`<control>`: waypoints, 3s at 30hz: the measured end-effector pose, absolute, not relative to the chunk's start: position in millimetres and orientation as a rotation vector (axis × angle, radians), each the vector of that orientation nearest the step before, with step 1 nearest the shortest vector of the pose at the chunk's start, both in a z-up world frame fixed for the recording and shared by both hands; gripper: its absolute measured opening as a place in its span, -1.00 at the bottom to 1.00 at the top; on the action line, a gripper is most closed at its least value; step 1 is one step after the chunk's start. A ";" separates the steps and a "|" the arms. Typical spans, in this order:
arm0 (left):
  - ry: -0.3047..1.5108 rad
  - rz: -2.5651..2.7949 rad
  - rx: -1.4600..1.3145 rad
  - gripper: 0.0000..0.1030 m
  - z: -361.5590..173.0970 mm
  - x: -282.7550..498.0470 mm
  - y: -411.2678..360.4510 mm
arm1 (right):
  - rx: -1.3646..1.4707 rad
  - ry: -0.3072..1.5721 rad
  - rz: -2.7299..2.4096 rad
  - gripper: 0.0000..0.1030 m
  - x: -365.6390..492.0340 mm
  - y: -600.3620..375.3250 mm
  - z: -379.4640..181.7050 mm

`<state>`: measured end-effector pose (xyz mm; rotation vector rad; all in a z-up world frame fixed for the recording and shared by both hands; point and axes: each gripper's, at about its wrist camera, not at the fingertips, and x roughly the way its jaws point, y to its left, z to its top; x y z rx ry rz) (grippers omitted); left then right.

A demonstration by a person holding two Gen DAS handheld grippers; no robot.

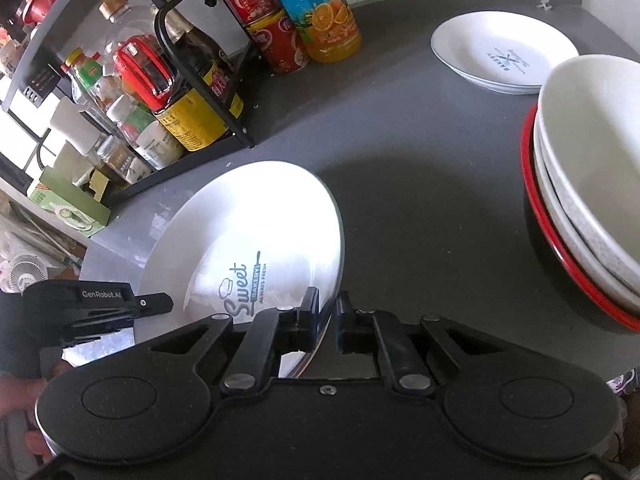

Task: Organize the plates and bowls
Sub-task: 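Carry the 'Sweet' plate with both grippers and lower it onto the flower plate, then open both grippers to release the 'Sweet' plate on the flower plate, then move both grippers to the small white 'BAKERY' plate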

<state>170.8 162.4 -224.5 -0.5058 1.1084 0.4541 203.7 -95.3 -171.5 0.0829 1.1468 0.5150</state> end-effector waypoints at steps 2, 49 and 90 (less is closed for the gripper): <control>1.121 0.444 -0.503 -0.67 -224.6 173.0 163.0 | 0.081 1.143 0.503 -0.85 202.9 -93.7 -171.9; 1.255 0.483 -0.201 -0.08 -201.2 209.4 151.5 | 0.131 1.088 0.535 0.37 211.9 -85.8 -148.5; 1.051 0.069 -0.022 0.55 -104.6 311.1 66.4 | 0.169 0.848 0.137 1.00 244.5 -162.7 -56.8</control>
